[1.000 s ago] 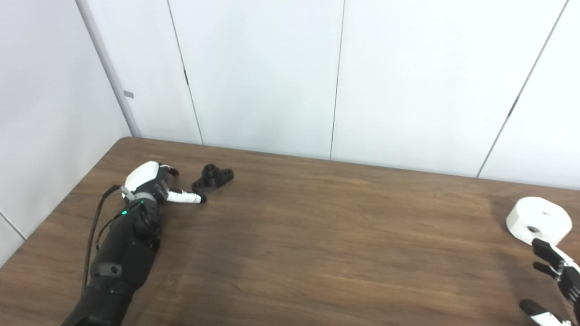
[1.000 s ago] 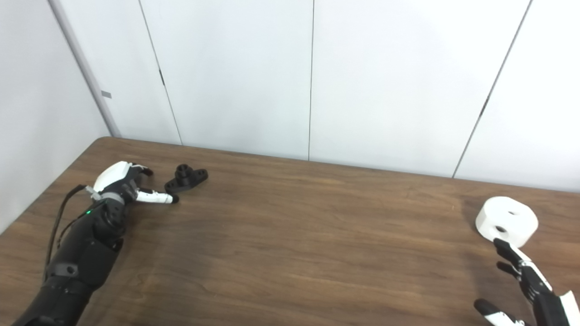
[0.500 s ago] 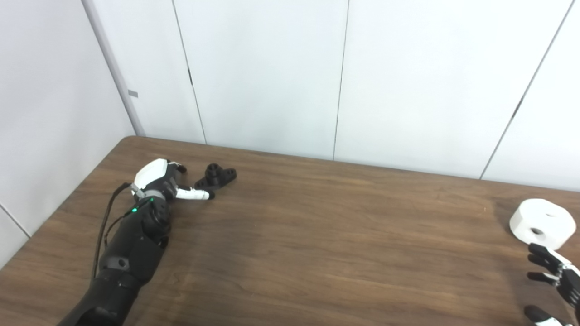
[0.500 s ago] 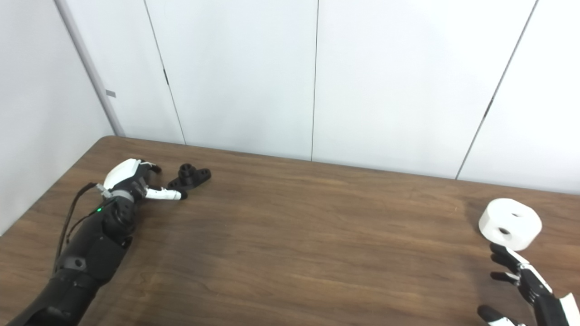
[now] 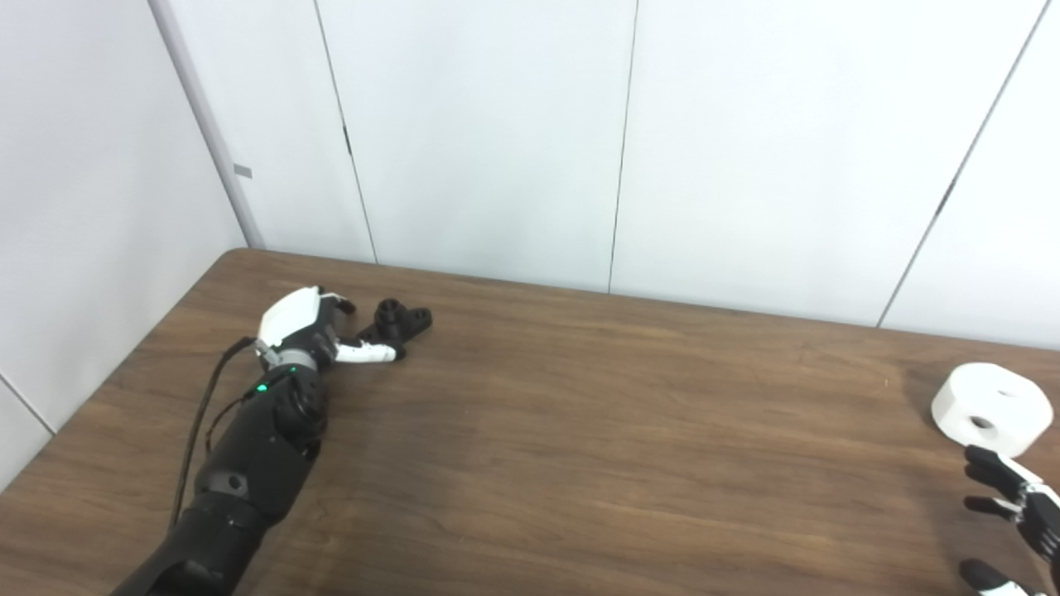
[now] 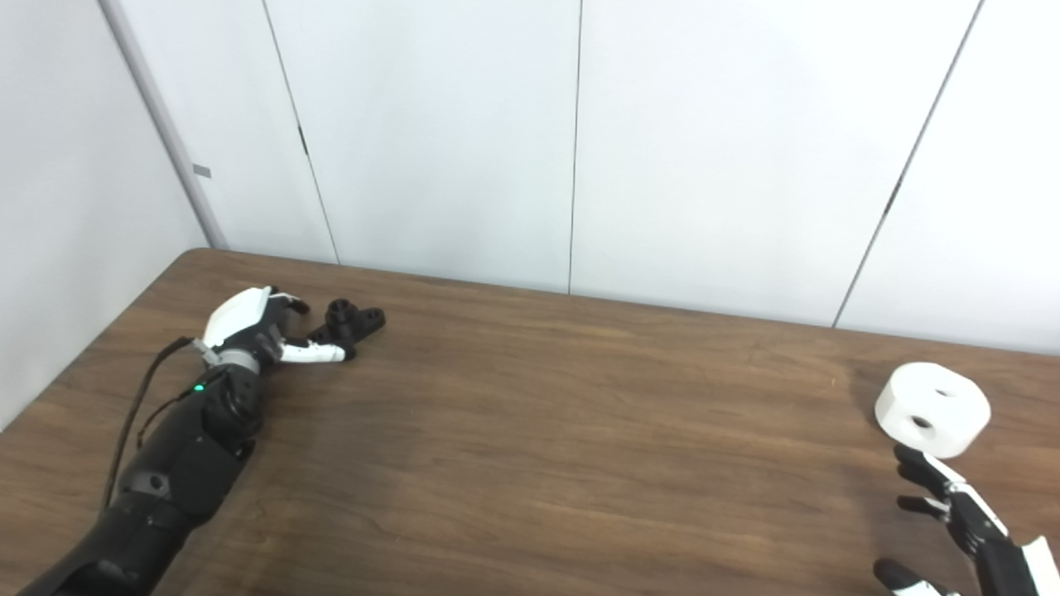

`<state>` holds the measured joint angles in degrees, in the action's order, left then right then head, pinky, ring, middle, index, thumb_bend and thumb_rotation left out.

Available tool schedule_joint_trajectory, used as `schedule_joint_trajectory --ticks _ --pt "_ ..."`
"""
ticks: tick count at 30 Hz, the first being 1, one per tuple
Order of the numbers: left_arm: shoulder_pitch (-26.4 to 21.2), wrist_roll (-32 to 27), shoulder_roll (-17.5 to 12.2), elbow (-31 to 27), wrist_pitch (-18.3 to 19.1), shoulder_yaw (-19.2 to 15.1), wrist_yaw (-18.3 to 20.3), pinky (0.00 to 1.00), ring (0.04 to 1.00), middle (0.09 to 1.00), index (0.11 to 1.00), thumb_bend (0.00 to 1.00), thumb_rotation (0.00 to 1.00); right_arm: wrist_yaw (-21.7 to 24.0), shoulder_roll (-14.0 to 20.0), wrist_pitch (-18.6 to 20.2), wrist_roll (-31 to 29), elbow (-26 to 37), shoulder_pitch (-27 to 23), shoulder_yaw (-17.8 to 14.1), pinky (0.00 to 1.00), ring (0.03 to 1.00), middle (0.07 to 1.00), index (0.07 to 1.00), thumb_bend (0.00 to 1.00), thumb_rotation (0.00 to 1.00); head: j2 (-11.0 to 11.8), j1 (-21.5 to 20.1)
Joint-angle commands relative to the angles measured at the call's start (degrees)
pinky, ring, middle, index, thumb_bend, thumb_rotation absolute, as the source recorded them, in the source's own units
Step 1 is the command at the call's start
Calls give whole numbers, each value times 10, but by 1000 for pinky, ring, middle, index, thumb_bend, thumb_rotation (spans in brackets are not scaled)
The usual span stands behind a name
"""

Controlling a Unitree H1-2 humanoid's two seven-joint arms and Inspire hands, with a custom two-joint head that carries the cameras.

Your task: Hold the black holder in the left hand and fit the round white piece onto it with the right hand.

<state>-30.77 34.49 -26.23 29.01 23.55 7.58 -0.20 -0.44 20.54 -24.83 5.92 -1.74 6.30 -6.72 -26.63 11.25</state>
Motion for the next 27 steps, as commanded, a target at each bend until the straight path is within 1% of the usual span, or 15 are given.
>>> schedule_joint_trajectory --ticks 1,5,9,12,18,22,27 --pt "3 -16 24 7 -28 22 14 1000 1000 1000 755 994 255 -6 -27 -18 6 -23 34 11 708 836 854 820 852 714 -1 1" --pt "5 -20 32 6 -37 29 2 1000 1000 1000 752 983 242 -5 -28 -19 1 -24 32 11 713 836 852 819 850 710 -1 1" --pt "11 -34 39 13 -67 28 -13 1000 1000 1000 733 969 219 -6 -27 -20 5 -26 31 12 730 843 855 820 846 714 0 1" --pt "13 -40 43 22 -81 32 -20 1000 1000 1000 720 978 241 -5 -27 -20 2 -27 30 12 739 848 858 823 826 693 0 0" --pt "16 -43 45 31 -83 34 -29 1000 1000 1000 698 945 198 -2 -27 -18 0 -24 31 11 741 850 860 828 818 688 0 1" --pt "21 -44 41 25 -80 35 -28 1000 1000 1000 699 930 198 -2 -26 -17 0 -23 32 11 754 853 863 830 825 702 -1 1" --pt "23 -48 36 26 -80 31 -30 1000 1000 1000 699 928 180 -2 -25 -18 -1 -24 32 11 764 858 866 835 797 684 -1 2"
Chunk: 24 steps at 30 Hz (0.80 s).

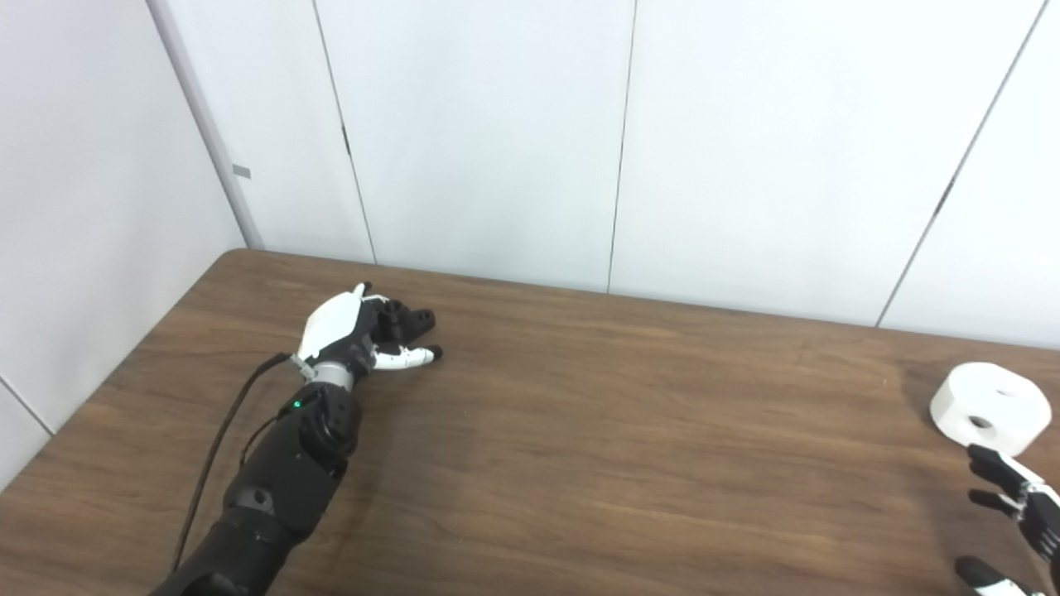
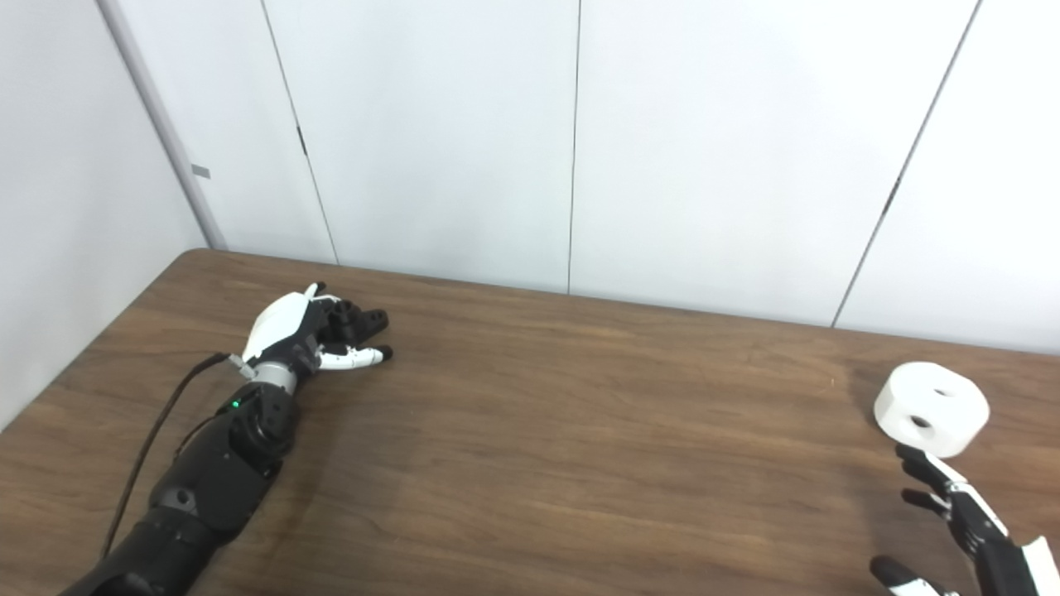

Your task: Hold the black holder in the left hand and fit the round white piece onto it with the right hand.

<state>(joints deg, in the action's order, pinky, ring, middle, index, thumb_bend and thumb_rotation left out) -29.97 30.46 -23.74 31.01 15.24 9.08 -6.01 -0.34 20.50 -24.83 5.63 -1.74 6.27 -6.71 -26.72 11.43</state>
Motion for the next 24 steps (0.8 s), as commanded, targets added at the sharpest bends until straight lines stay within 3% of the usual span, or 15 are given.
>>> schedule_joint_trajectory --ticks 1,7,24 --pt "16 -8 9 6 3 15 28 1000 1000 1000 698 927 175 -1 -25 -18 -1 -24 33 10 766 859 867 835 794 679 0 1" --pt "23 -11 -2 -1 7 10 26 1000 1000 1000 689 926 145 0 -25 -18 -2 -23 33 10 784 866 871 839 769 669 -1 1" --pt "30 -7 -32 -16 51 12 35 1000 1000 1000 758 959 181 6 -21 -17 -9 -25 34 8 817 886 890 856 693 602 -1 5"
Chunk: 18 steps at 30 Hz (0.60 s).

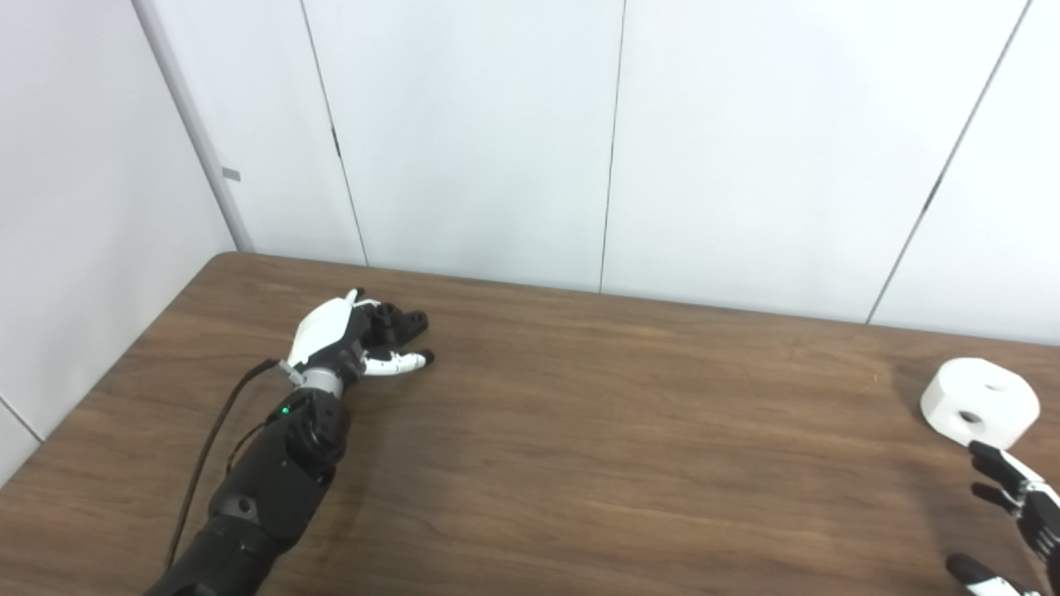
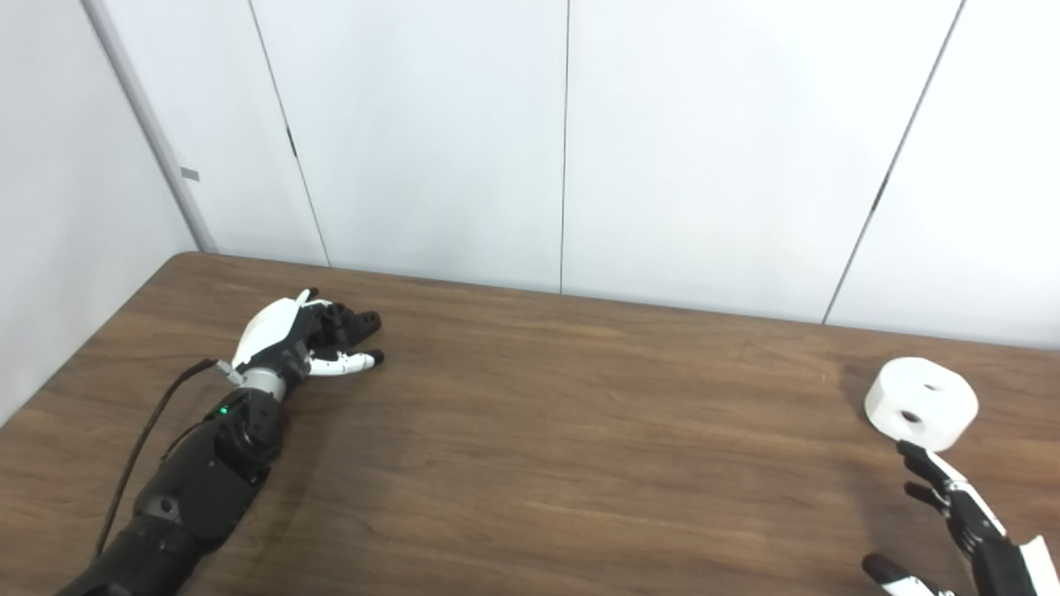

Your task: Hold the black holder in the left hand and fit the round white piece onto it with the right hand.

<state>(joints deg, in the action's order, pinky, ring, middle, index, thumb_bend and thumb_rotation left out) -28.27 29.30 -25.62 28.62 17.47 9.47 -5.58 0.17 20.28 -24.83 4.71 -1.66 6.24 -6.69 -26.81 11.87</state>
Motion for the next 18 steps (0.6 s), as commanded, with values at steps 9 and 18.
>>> schedule_joint_trajectory --ticks 9,18 --pt "21 0 -26 -3 31 -1 38 1000 1000 1000 753 944 147 3 -17 -20 -9 -30 31 9 830 888 885 855 702 610 1 2" --pt "22 3 -32 5 25 -1 34 1000 1000 1000 753 950 139 6 -14 -20 -12 -31 31 10 823 887 889 860 764 671 1 4"
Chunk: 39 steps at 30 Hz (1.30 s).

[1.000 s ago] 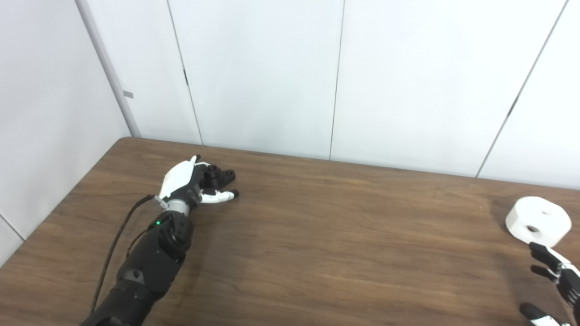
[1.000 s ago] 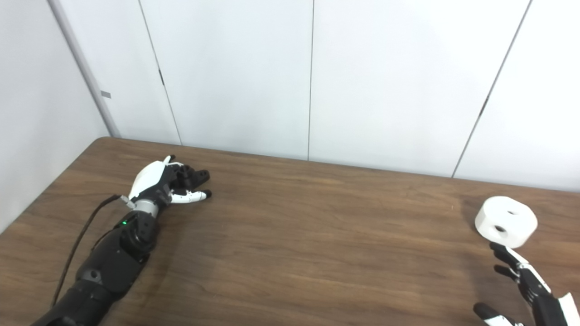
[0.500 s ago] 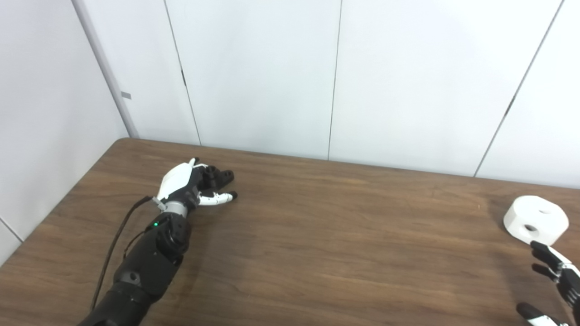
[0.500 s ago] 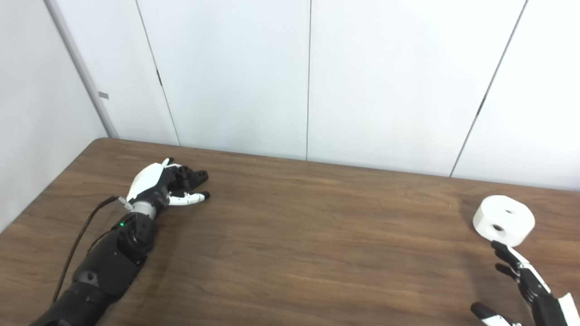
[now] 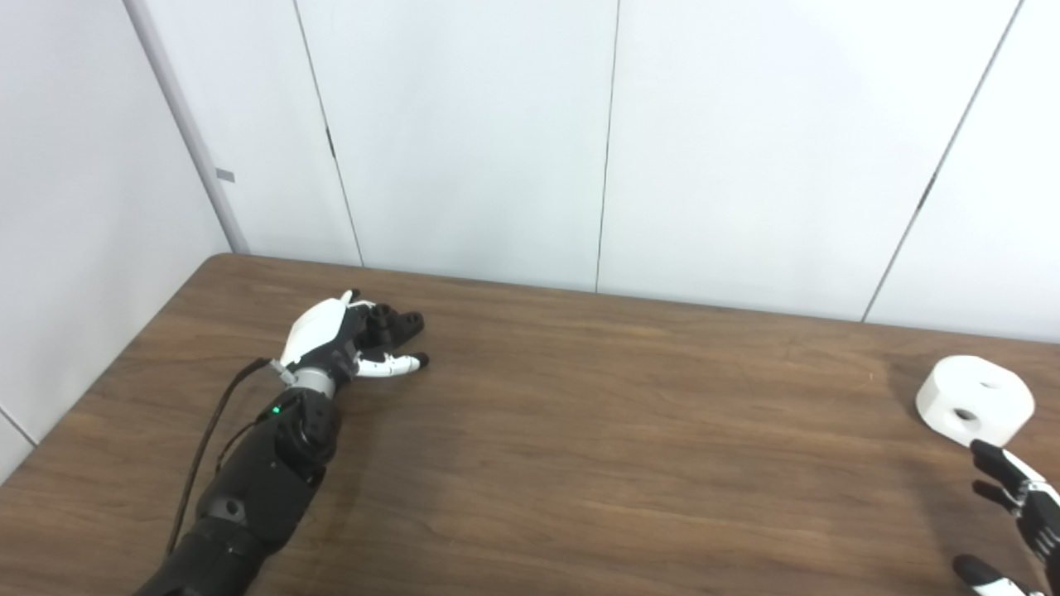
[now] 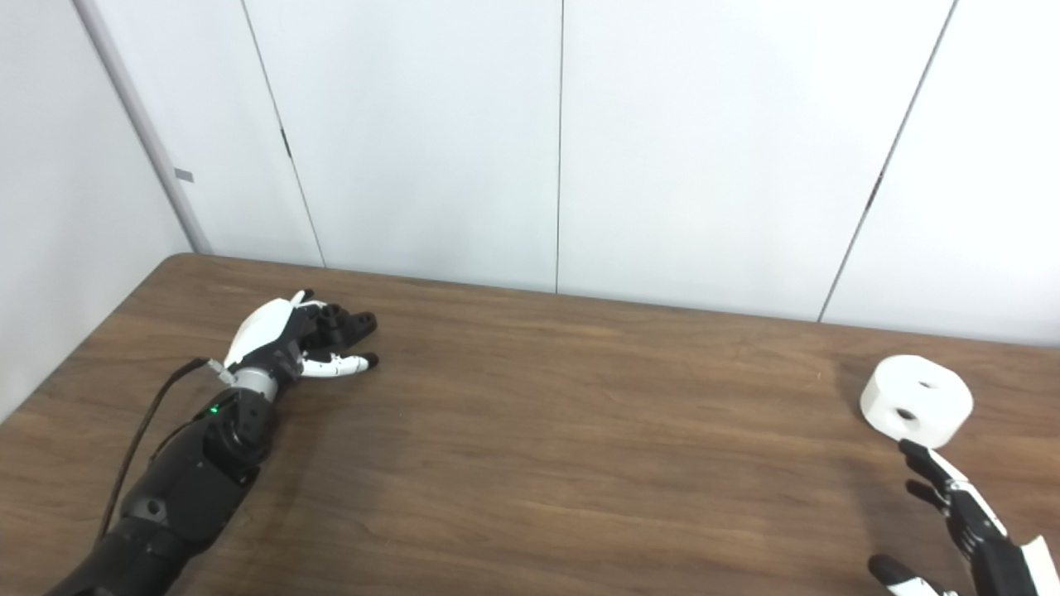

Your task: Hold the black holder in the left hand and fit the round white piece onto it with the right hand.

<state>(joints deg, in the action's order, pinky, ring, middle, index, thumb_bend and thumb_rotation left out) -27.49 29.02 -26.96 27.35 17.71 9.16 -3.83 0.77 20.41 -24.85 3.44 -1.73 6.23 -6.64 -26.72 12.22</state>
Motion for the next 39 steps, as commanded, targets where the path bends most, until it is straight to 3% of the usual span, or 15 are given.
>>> schedule_joint_trajectory --ticks 1,39 --pt "14 7 -20 17 24 2 15 1000 1000 1000 754 952 142 0 -15 -19 1 -31 31 9 826 887 887 859 765 670 0 1" --pt "38 5 -47 -1 31 -39 10 1000 1000 1000 757 944 132 8 -13 -20 -2 -36 29 5 856 900 894 865 759 654 3 6"
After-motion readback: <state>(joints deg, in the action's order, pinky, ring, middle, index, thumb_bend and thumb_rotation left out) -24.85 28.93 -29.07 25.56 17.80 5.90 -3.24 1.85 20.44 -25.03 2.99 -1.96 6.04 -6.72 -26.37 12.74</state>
